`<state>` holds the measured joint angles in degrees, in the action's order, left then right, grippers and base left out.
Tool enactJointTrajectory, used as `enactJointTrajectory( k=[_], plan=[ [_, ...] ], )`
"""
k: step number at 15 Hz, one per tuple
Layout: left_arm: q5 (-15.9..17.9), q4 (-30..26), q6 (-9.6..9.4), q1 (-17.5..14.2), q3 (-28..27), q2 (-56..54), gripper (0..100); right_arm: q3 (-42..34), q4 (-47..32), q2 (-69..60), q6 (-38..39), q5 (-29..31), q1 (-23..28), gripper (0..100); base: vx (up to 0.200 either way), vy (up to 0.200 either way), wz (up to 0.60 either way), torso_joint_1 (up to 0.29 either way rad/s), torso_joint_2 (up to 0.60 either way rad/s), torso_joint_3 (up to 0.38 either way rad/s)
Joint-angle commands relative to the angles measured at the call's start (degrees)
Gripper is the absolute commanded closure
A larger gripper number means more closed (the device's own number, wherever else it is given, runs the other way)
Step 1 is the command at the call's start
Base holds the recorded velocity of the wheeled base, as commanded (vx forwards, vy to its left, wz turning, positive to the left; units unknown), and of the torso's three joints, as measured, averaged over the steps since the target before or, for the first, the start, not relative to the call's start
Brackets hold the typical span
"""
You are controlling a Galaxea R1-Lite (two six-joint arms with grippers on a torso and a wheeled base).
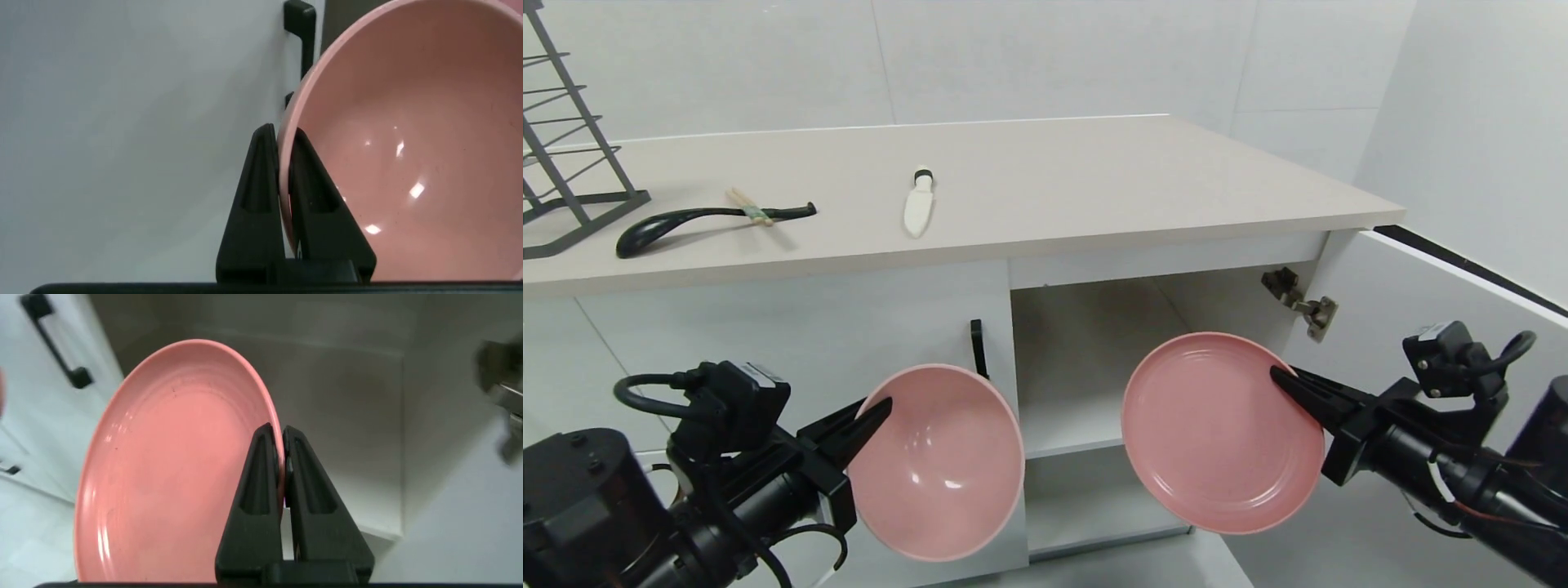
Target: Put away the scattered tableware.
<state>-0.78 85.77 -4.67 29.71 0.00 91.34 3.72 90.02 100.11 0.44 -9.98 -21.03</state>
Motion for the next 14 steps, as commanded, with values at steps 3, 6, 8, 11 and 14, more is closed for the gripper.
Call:
enactJointTrajectory(
  k=[3,6,8,11,14],
  plan=[
    [-0.1,-0.9,0.01,0.6,0.0,0.2,100,-0.3,0.0,4.7,0.6,0.0,-1.8,100,0.000,0.000,0.00,0.000,0.00,0.000],
    [-0.1,-2.4,0.10,0.9,0.0,-0.1,100,2.1,0.0,9.8,0.7,0.0,-1.8,100,0.000,0.000,0.00,0.000,0.00,0.000],
    [-0.2,-7.6,0.10,0.8,0.0,-1.6,100,4.8,0.0,15.4,0.7,0.0,-2.1,100,0.100,0.000,0.00,-0.001,0.00,0.004],
    [0.1,-15.3,-0.16,4.0,0.0,-9.7,100,8.9,0.0,21.7,0.7,0.0,-2.1,100,0.133,0.000,0.00,-0.002,0.00,0.005],
    [0.1,-17.4,-1.92,6.0,0.0,-13.0,100,11.8,0.0,26.8,0.7,0.0,-1.9,100,0.000,0.000,0.00,0.000,0.00,0.000]
  ],
)
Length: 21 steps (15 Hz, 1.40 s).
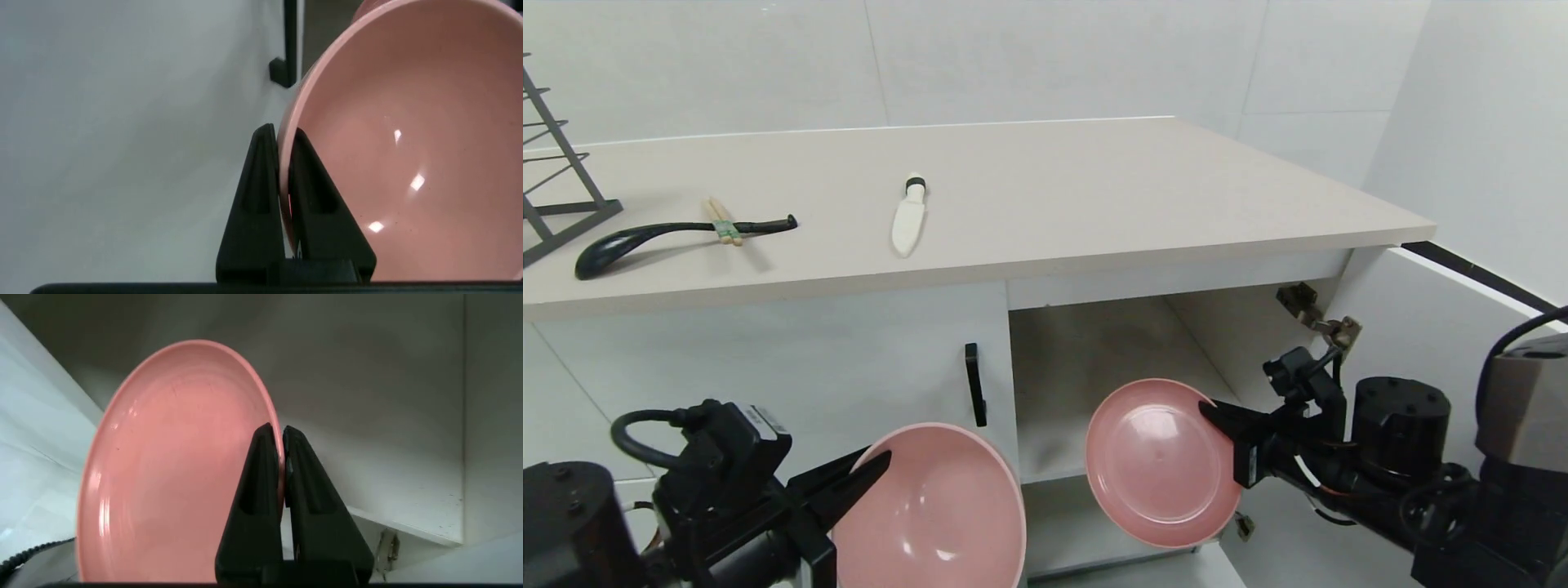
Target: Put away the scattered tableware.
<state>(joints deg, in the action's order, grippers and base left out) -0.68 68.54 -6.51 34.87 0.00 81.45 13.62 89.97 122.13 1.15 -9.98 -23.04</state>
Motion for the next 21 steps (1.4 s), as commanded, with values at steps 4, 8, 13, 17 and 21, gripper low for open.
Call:
enactJointTrajectory(
  k=[4,8,13,17,21],
  plan=[
    [0.0,-0.2,-0.35,0.8,0.0,-3.1,100,9.4,0.0,10.0,0.1,0.0,0.3,100,0.000,0.000,0.00,0.000,0.00,0.000],
    [0.0,-0.2,-0.26,0.2,0.0,-2.9,100,14.9,0.0,15.4,0.1,0.1,0.6,100,0.000,0.000,0.00,0.000,0.00,0.000],
    [0.0,-0.3,0.09,0.2,0.0,-2.4,100,20.4,0.0,20.0,3.6,0.1,0.9,100,0.000,0.000,0.00,0.000,0.00,0.000],
    [0.0,-0.2,0.27,0.2,0.0,-2.1,100,23.6,0.0,20.3,7.2,0.1,0.9,100,0.000,0.000,0.00,0.000,0.00,0.000],
    [-0.1,-0.2,0.27,0.3,0.0,-1.9,100,27.4,0.0,23.5,9.9,0.2,0.9,100,0.000,0.000,0.00,0.000,0.00,0.000]
  ],
)
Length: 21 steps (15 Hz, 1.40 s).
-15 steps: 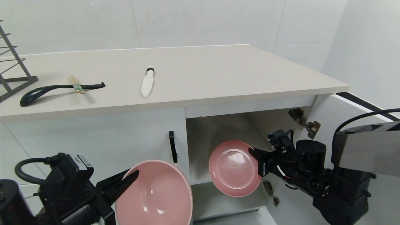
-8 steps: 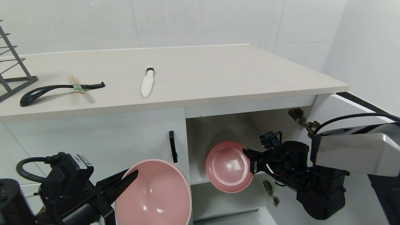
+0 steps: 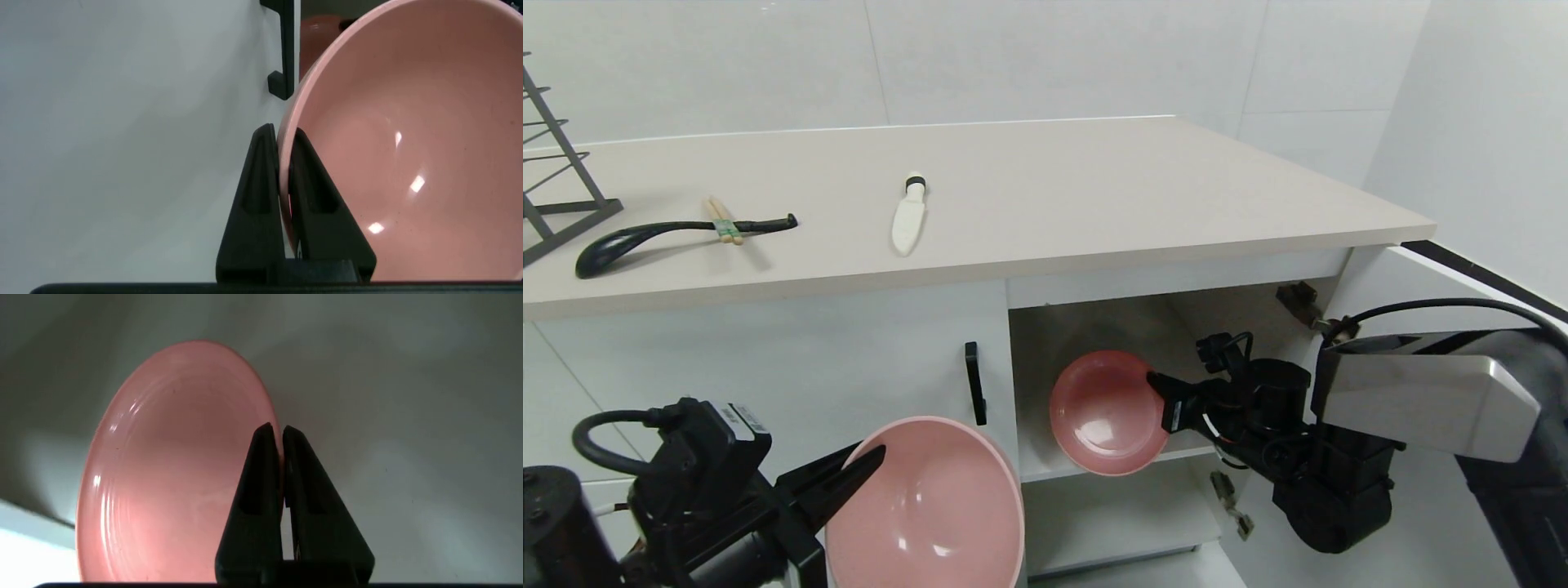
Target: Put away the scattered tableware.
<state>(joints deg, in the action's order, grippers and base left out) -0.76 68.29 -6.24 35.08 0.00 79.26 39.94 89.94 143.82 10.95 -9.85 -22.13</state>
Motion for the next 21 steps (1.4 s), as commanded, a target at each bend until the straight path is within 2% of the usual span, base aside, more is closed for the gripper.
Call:
enactJointTrajectory(
  k=[1,5,9,21],
  plan=[
    [0.0,0.1,0.00,0.1,0.0,0.5,100,1.4,0.1,2.4,0.2,0.1,-0.1,100,0.000,0.000,0.00,0.000,0.00,0.000],
    [0.0,0.2,0.09,0.1,0.0,1.4,100,5.2,0.1,4.9,2.9,0.4,-1.1,100,0.000,0.000,0.00,0.000,0.00,0.000],
    [0.0,0.4,0.00,0.1,0.0,1.3,100,7.4,0.1,6.2,6.2,3.9,-2.3,100,0.000,0.000,0.00,0.000,0.00,0.000],
    [-0.1,0.3,0.09,0.4,0.0,2.6,100,10.2,0.1,8.9,7.6,4.0,-1.4,100,0.000,0.000,0.00,0.000,0.00,0.000]
  ],
)
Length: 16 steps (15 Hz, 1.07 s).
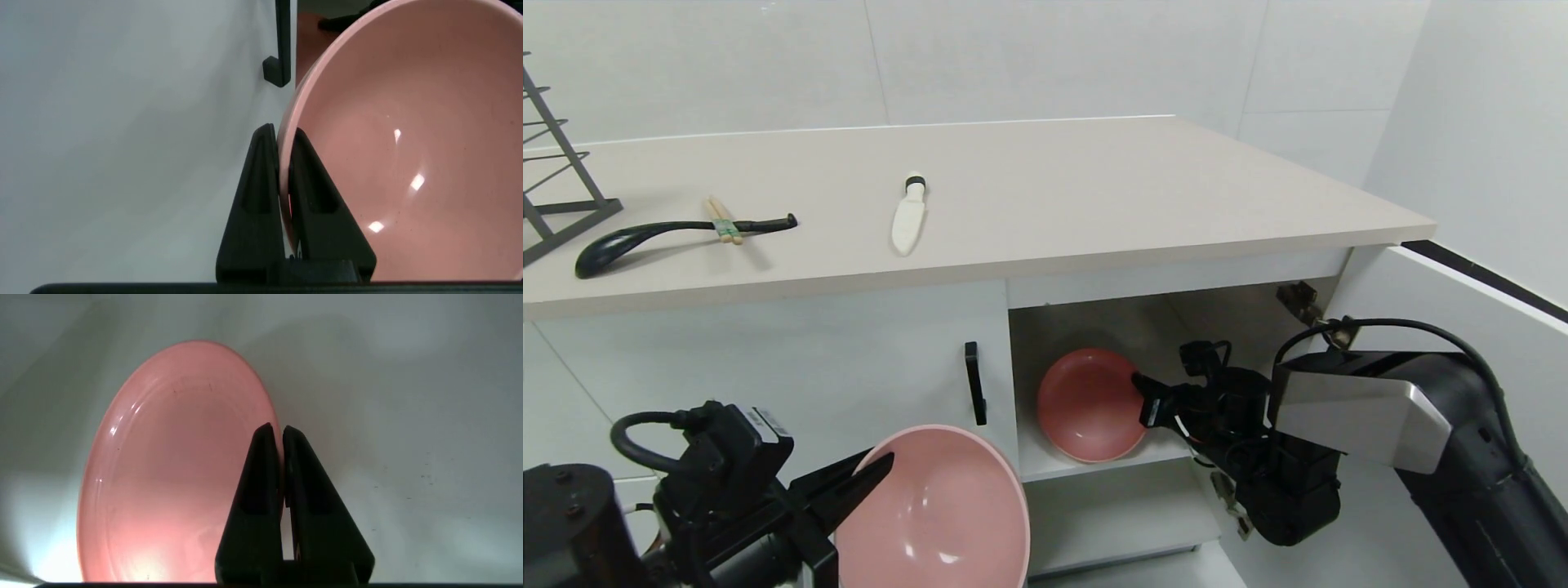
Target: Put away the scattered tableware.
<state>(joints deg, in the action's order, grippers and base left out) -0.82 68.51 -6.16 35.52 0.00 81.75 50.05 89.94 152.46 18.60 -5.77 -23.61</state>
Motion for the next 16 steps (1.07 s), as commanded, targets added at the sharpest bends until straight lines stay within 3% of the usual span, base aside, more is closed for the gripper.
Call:
enactJointTrajectory(
  k=[1,13,14,16],
  plan=[
    [0.0,0.0,0.00,0.0,0.0,0.1,100,0.1,0.1,0.3,0.0,0.0,0.1,100,0.000,0.000,0.00,0.000,0.00,0.000],
    [-0.1,0.5,0.00,0.1,0.0,0.9,100,3.9,0.1,3.4,-0.1,3.5,1.1,100,0.000,0.000,0.00,0.000,0.00,0.000],
    [-0.1,0.5,0.00,0.1,0.0,0.9,100,3.9,0.1,3.4,-0.1,3.4,1.1,0,0.000,0.000,0.00,0.000,0.00,0.000],
    [-0.1,0.5,0.00,0.1,0.0,1.0,100,3.8,0.1,3.4,-0.9,3.6,1.0,0,0.000,0.000,0.00,0.000,0.00,0.000]
  ],
)
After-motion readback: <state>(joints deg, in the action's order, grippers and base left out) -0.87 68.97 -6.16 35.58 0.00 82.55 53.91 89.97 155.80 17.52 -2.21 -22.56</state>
